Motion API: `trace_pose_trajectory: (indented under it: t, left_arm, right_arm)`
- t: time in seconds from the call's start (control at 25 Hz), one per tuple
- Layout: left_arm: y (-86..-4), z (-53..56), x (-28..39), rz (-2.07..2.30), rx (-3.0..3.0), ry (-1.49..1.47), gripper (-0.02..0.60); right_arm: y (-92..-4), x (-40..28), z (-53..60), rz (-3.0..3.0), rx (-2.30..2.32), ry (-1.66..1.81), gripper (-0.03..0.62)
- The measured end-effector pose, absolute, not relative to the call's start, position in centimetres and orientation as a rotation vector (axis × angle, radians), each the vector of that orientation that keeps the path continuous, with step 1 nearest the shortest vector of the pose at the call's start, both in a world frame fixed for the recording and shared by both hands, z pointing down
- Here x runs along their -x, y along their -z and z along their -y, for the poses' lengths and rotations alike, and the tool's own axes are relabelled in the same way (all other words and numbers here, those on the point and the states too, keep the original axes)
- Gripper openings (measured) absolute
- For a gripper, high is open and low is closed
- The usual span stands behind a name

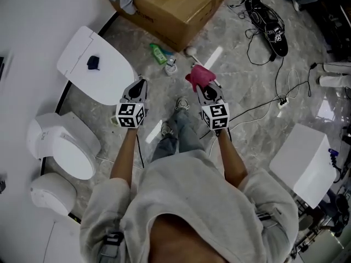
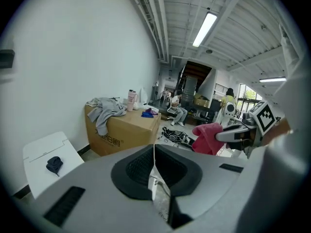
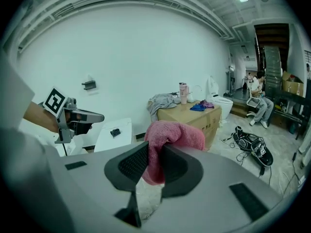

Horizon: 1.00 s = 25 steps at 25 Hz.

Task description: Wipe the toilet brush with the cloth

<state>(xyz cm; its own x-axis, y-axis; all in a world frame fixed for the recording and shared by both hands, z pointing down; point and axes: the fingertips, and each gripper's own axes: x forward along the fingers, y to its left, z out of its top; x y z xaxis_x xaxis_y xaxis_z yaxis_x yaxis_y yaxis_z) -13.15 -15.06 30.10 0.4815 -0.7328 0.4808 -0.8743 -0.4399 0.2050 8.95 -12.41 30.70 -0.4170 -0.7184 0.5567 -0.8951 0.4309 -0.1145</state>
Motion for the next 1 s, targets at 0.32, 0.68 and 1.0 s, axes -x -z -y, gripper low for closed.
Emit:
trace_pose_trajectory:
  t: [0.32, 0.68, 1.0]
  left_arm:
    - [-34.4, 21.4, 10.6, 1.346, -2.264, -0.467, 0.025]
    - [-39.6, 24.6, 10.4, 1.363, -2.235, -0.472, 0.025]
    - [-47.4, 24.4, 10.9, 1.359, -2.227, -0.443, 0.025]
  right_arm:
    - [-34.3, -10.3, 19.5, 2.29, -1.312, -0.583, 0.086]
    - [-39.3, -10.5, 23.2, 2.29, -1.294, -0.594, 0.086]
    - [-46.0, -9.7, 23.9, 2.284, -1.296, -0.548, 0.086]
